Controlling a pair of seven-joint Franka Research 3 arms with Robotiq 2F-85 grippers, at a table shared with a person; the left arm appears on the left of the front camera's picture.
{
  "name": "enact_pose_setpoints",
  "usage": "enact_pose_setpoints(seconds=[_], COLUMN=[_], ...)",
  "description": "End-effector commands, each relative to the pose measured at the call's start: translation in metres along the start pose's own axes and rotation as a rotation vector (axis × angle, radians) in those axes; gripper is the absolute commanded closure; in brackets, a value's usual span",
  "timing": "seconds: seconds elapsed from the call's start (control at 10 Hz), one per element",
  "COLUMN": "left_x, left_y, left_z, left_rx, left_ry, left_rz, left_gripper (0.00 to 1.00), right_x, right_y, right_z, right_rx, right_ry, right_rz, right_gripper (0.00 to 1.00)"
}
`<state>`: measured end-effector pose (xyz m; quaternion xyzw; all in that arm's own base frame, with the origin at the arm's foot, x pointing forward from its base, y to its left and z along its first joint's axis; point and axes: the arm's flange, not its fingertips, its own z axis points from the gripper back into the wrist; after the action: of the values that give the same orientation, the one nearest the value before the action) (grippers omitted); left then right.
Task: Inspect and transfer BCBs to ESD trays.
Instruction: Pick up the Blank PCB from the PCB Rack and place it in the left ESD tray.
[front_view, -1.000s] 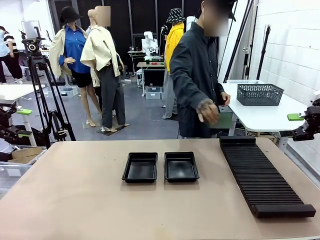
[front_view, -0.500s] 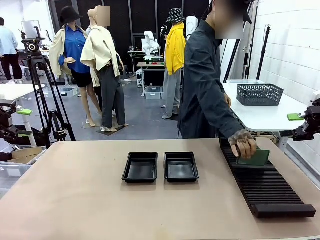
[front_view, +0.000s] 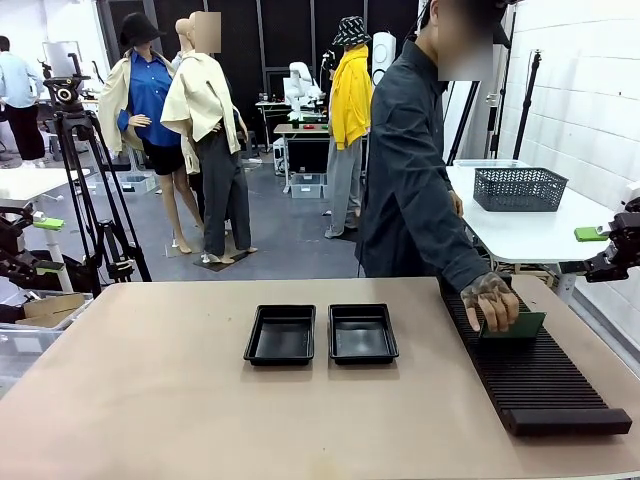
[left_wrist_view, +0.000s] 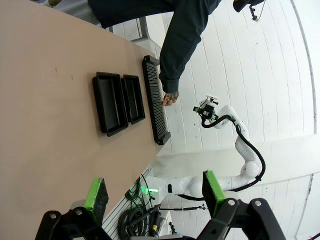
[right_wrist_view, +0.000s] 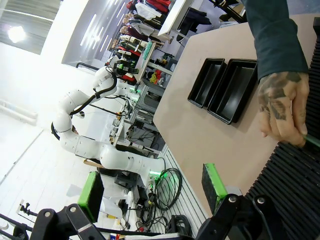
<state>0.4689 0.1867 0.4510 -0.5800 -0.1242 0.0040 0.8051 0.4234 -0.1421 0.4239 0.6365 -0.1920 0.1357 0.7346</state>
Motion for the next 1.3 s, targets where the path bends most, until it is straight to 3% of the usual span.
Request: enact_pose_setpoints(seconds=[0.0,1.2], left_x=[0.001,0.001], left_y=[-0.004,-0.004], left_z=[0.001,0.001], left_rx=[0.009,0.009], left_ry=[-0.005,-0.005], left_rz=[0.005,0.005], left_gripper=[0.00,0.00], right_x=[-0.001,0.011], right_y=[-0.001,0.001], right_z=[0.000,-0.006], right_rx=[0.002,0.000], right_ry=[0.000,0.032], right_rz=[-0.003,-0.008], right_gripper=[0.00,0.00])
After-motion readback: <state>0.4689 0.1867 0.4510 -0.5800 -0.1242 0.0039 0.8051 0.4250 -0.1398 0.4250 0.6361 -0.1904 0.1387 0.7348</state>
